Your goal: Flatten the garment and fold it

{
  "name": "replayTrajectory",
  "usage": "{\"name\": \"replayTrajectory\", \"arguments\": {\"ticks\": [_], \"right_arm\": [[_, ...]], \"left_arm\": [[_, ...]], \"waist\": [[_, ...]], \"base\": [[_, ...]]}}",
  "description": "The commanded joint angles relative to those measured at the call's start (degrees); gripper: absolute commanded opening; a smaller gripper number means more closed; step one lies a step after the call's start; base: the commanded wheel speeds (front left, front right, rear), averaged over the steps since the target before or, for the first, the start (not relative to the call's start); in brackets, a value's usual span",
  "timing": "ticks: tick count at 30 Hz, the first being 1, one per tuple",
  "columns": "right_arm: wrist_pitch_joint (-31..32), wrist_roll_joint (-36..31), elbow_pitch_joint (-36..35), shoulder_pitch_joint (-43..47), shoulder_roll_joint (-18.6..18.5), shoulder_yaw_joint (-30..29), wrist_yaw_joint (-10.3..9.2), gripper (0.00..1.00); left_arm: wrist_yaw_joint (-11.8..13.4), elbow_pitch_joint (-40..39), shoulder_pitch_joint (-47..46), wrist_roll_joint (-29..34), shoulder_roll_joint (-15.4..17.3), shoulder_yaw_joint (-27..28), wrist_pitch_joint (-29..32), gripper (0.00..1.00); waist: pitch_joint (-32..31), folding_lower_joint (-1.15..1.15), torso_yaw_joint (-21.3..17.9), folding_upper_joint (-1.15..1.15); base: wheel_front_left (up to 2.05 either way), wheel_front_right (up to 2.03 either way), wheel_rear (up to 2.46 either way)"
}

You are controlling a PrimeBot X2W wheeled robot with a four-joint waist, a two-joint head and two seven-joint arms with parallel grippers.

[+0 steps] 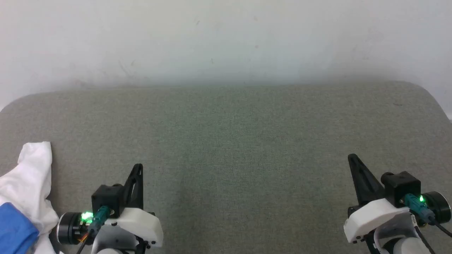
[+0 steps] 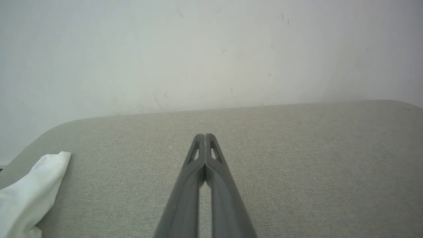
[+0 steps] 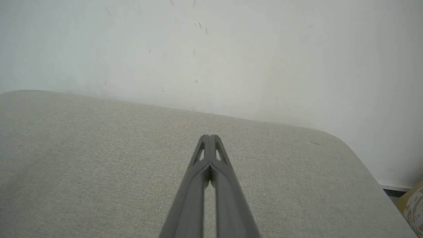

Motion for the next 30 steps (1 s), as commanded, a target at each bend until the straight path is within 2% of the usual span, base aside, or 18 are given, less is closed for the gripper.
{"name": "replayTrajectory", "arguments": {"ticks": [1,19,20,30], "right_arm": [[0.0,-0.4,-0.3,-0.5,0.2,-0.1,-0.04,0.00],[0.0,-0.4,-0.3,-0.5,0.2,-0.1,-0.04,0.00],[0.0,0.0,0.0,0.0,0.0,0.0,0.00,1.00],[-0.8,0.7,0.5,0.1,0.0,-0.2,0.00,1.00]], "left_arm": [[0.4,-0.3,-0.7,0.4,-0.1,0.0,0.0,0.00],[0.4,-0.3,-0.7,0.4,-0.1,0.0,0.0,0.00],[0.0,0.0,0.0,0.0,0.0,0.0,0.0,1.00],[-0.2,0.7,-0.3,-1.0,0.0,-0.4,-0.8,1.00]], "waist": [[0.0,0.00,0.0,0.00],[0.0,0.00,0.0,0.00],[0.0,0.00,0.0,0.00],[0.0,0.00,0.0,0.00]], "base": [[0.00,0.00,0.00],[0.00,0.00,0.00],[0.00,0.00,0.00],[0.00,0.00,0.00]]}}
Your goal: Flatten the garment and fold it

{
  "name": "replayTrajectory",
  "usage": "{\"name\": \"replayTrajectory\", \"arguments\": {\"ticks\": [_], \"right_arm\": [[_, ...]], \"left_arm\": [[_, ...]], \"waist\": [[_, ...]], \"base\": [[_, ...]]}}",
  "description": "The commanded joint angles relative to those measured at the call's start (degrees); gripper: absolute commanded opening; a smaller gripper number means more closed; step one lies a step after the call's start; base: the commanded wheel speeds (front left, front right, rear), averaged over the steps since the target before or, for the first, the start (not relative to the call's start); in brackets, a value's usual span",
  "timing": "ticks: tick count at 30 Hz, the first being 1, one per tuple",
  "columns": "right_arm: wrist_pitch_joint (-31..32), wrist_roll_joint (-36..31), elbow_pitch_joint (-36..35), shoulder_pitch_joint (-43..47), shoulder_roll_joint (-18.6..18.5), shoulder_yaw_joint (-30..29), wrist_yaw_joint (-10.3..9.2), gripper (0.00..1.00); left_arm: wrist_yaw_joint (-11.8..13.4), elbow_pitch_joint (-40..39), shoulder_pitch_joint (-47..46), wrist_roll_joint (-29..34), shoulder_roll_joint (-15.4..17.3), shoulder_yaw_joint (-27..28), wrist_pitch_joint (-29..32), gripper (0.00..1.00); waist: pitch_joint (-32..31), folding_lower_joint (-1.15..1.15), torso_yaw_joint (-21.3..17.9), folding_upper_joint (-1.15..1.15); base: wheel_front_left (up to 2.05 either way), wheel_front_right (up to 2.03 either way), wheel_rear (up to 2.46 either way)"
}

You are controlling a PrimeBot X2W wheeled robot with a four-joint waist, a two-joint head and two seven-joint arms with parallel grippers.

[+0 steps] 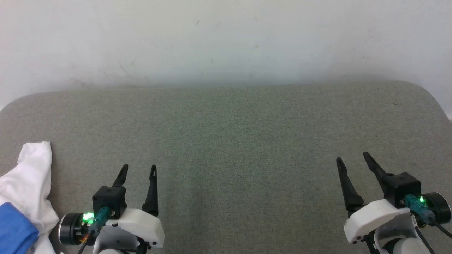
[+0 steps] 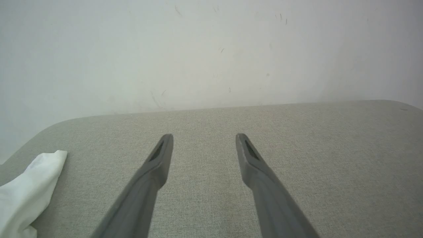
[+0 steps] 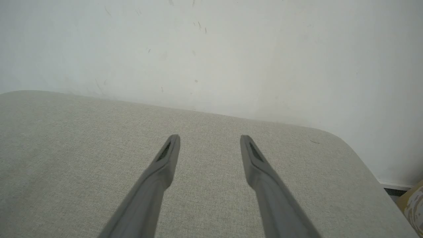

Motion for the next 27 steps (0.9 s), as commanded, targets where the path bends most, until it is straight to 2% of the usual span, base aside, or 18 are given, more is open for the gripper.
{"name": "replayTrajectory", "arguments": {"ticks": [1,14,27], "right_arm": [[-0.7,0.6,0.3,0.1,0.0,-0.2,0.00,1.00],[-2.3,1.5,0.4,0.2,0.0,-0.9,-0.01,1.00],[-3.8,1.8,0.3,0.4,0.1,-1.1,-0.01,1.00]], "left_arm": [[-0.2,0.3,-0.4,-0.8,0.0,-0.2,-0.5,1.00],[-0.2,0.2,-1.2,-2.8,0.0,-0.3,-2.1,1.00],[-0.1,0.1,-1.5,-3.8,0.0,0.6,-3.6,1.00]], "waist": [[0.0,0.00,0.0,0.00],[0.1,0.00,1.4,0.00],[0.1,0.00,6.5,0.00]], "base": [[0.00,0.00,0.00],[0.00,0.00,0.00],[0.00,0.00,0.00]]}}
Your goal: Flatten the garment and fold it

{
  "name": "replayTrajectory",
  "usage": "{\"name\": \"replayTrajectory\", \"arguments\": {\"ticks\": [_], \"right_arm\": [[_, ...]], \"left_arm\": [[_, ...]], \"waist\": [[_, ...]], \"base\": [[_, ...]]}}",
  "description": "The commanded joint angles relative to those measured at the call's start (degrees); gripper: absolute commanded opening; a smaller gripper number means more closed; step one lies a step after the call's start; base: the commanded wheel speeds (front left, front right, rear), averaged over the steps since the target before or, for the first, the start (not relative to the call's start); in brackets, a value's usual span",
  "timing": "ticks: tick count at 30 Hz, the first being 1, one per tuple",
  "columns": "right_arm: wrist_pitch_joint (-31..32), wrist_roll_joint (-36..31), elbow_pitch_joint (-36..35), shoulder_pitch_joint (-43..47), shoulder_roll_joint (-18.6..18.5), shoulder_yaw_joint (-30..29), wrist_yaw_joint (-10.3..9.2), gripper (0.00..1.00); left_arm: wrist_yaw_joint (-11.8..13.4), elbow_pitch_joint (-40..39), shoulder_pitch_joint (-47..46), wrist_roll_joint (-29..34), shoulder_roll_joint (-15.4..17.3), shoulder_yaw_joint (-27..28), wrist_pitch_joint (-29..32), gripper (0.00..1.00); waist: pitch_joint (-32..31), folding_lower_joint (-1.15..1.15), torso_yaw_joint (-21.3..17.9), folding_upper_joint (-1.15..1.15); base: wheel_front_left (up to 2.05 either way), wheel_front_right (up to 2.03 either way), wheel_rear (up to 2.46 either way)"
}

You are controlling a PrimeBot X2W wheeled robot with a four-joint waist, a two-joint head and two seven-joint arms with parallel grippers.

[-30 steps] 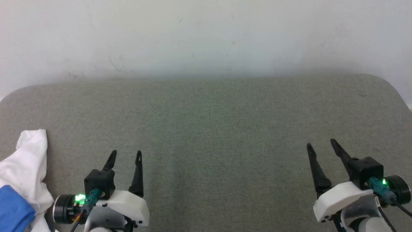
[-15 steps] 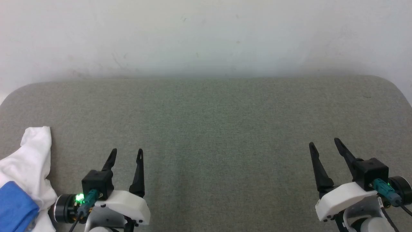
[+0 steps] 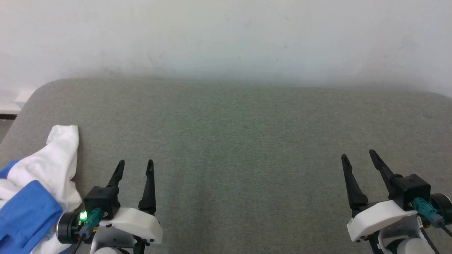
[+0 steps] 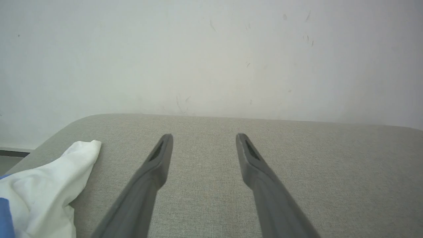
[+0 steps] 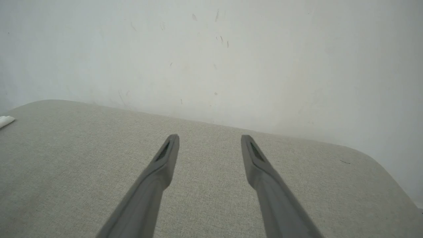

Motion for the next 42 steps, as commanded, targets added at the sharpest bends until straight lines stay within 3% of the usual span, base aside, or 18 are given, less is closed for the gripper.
{"name": "replayTrajectory", "arguments": {"ticks": [1,23,33,42], "right_arm": [[-0.6,0.5,0.0,0.3,0.1,0.0,-0.01,1.00],[-2.8,1.3,0.2,0.4,0.1,1.1,-0.02,1.00],[-2.9,1.2,-0.6,0.3,0.1,1.4,-0.02,1.00],[-1.9,0.8,-2.3,-1.2,-0.7,2.0,-0.03,1.00]], "left_arm": [[0.0,0.0,-1.0,-0.7,0.0,0.3,-0.6,1.00],[0.7,0.3,-1.1,-4.1,0.0,1.0,-3.2,1.00],[1.6,0.1,-2.9,-5.8,0.0,1.8,-4.4,1.00],[0.3,2.0,-12.0,-4.2,1.0,6.4,-5.5,1.00]], "waist": [[0.0,0.00,1.7,0.00],[-0.1,0.00,12.8,0.00],[1.6,0.00,15.1,0.00],[6.6,0.00,13.3,0.00]], "base": [[0.00,0.00,0.00],[-0.07,-0.07,-0.07],[-0.04,-0.04,-0.04],[0.00,0.00,0.00]]}}
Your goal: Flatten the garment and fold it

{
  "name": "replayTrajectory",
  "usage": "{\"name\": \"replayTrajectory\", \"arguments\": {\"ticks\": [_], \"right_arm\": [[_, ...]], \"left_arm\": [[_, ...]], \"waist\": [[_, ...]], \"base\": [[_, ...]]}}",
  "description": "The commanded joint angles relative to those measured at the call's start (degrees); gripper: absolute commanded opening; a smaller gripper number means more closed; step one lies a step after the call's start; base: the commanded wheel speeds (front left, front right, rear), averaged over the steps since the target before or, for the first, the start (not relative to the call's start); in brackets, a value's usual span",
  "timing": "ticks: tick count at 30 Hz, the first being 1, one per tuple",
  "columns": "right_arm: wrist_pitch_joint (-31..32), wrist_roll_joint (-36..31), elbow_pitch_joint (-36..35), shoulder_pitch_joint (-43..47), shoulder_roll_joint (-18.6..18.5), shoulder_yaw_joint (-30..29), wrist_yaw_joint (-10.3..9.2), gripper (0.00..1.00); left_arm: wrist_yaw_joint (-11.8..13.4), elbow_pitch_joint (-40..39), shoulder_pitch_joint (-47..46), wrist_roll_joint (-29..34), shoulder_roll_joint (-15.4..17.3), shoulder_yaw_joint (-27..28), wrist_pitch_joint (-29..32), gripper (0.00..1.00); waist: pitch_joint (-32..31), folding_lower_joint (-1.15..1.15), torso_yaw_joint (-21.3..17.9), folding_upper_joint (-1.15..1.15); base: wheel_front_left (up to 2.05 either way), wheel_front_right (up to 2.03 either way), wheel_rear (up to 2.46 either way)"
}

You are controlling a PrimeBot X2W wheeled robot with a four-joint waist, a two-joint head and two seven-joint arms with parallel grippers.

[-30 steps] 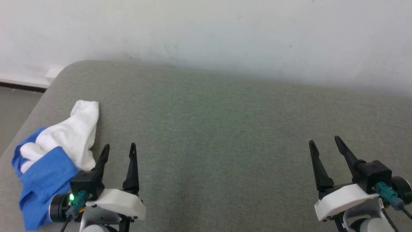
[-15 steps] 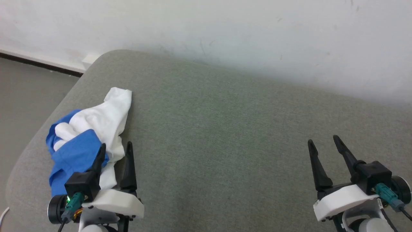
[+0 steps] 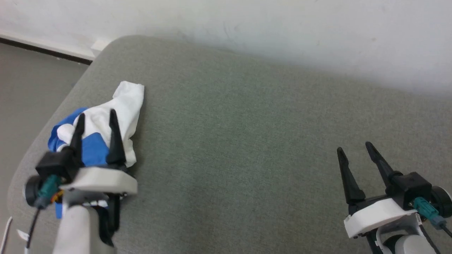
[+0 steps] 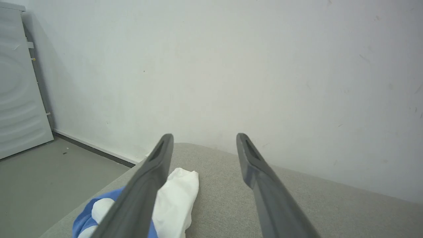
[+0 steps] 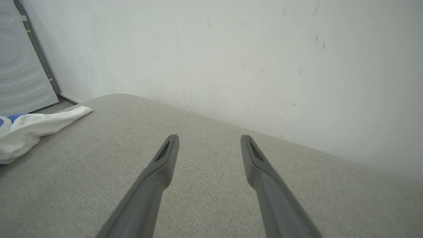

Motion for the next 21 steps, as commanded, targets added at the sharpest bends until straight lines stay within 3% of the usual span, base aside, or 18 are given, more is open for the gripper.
{"name": "replayTrajectory", "arguments": {"ticks": [1,10,14,21], "right_arm": [[0.1,0.0,-0.6,-0.9,-0.6,0.0,-0.03,1.00],[0.5,0.8,-2.1,-2.8,-2.6,-0.1,-0.03,1.00],[0.3,1.5,-2.3,-4.0,-3.4,-0.1,-0.03,1.00],[-0.1,2.3,-2.4,-5.5,-4.4,0.4,-0.03,1.00]], "left_arm": [[-0.2,1.4,-3.1,0.5,1.1,1.4,-0.6,1.00],[-1.1,13.4,-13.0,-0.6,8.0,4.4,3.2,1.00],[-1.9,22.4,-17.7,-2.9,11.8,5.9,11.4,1.00],[-2.6,33.4,-21.7,-8.3,13.7,8.4,25.4,1.00]], "waist": [[2.7,0.00,-1.4,0.00],[8.3,0.00,-4.0,0.00],[11.2,0.00,-5.0,0.00],[14.3,0.00,-5.5,0.00]], "base": [[0.00,0.00,0.00],[0.00,0.00,0.00],[0.00,0.00,0.00],[0.00,0.00,0.00]]}}
